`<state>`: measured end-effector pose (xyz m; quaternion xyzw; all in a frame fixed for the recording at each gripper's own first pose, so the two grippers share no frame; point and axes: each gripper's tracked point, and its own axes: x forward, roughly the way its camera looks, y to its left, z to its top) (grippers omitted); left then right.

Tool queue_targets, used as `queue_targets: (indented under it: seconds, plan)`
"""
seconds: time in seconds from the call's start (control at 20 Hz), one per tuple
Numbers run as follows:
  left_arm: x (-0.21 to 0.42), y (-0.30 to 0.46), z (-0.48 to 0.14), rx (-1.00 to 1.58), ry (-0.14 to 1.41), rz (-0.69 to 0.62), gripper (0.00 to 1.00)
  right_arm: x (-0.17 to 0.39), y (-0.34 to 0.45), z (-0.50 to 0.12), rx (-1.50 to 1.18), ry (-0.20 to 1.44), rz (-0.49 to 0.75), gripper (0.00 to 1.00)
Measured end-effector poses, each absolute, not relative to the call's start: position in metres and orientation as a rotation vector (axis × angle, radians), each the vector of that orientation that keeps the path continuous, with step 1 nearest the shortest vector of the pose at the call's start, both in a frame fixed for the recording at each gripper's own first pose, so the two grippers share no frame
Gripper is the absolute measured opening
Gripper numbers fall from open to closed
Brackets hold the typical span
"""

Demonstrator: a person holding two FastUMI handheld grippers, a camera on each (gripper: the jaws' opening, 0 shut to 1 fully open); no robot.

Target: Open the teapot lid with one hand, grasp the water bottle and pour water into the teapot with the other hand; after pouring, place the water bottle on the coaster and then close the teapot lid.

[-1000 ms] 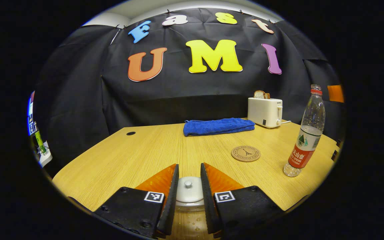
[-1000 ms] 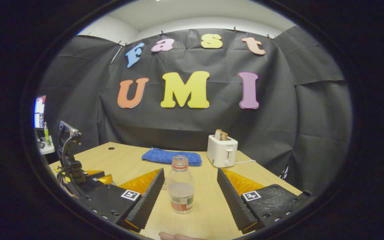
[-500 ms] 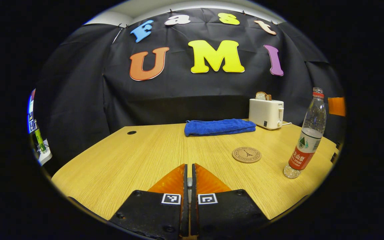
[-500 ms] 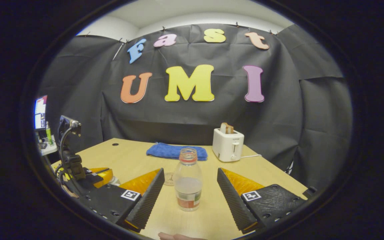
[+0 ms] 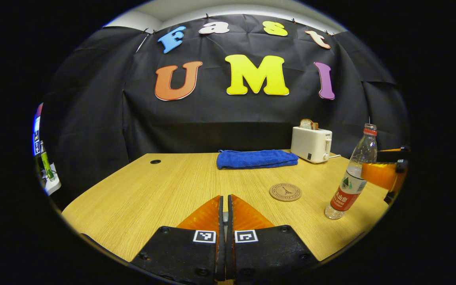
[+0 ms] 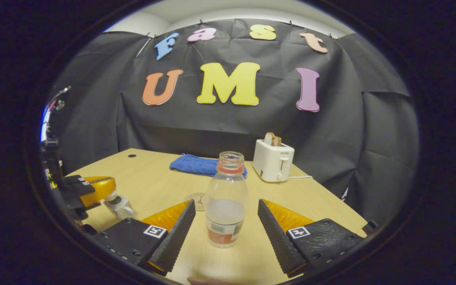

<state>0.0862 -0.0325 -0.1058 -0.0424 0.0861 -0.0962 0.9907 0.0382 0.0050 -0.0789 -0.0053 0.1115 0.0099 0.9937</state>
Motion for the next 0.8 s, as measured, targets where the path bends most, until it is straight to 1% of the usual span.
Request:
queue_targets:
  seconds: [0.05, 0.1, 0.2, 0.3, 0.4, 0.5, 0.65, 0.8]
  plan:
    - [0.086, -0.030, -0.102, -0.083, 0.163, -0.191, 0.04, 0.042, 0.007, -0.084, -0.003, 0.236, 0.032, 0.98]
    - [0.084, -0.029, -0.098, -0.077, 0.156, -0.192, 0.04, 0.046, 0.009, -0.088, 0.011, 0.244, 0.046, 0.95]
    - [0.081, -0.025, -0.093, -0.062, 0.143, -0.187, 0.04, 0.054, 0.008, -0.098, 0.052, 0.268, 0.056, 0.95]
    - [0.078, -0.021, -0.091, -0.069, 0.163, -0.181, 0.03, 0.057, 0.008, -0.107, 0.071, 0.295, 0.060, 0.96]
    - [0.074, -0.012, -0.097, -0.092, 0.206, -0.151, 0.03, 0.060, 0.007, -0.108, 0.056, 0.295, 0.051, 0.92]
    - [0.069, -0.017, -0.092, -0.095, 0.214, -0.169, 0.04, 0.060, 0.006, -0.106, 0.034, 0.273, 0.046, 0.90]
    - [0.065, -0.013, -0.091, -0.113, 0.223, -0.171, 0.03, 0.060, 0.012, -0.103, 0.024, 0.254, 0.065, 0.76]
    - [0.062, -0.011, -0.087, -0.129, 0.226, -0.178, 0.03, 0.057, 0.011, -0.101, 0.000, 0.242, 0.056, 0.75]
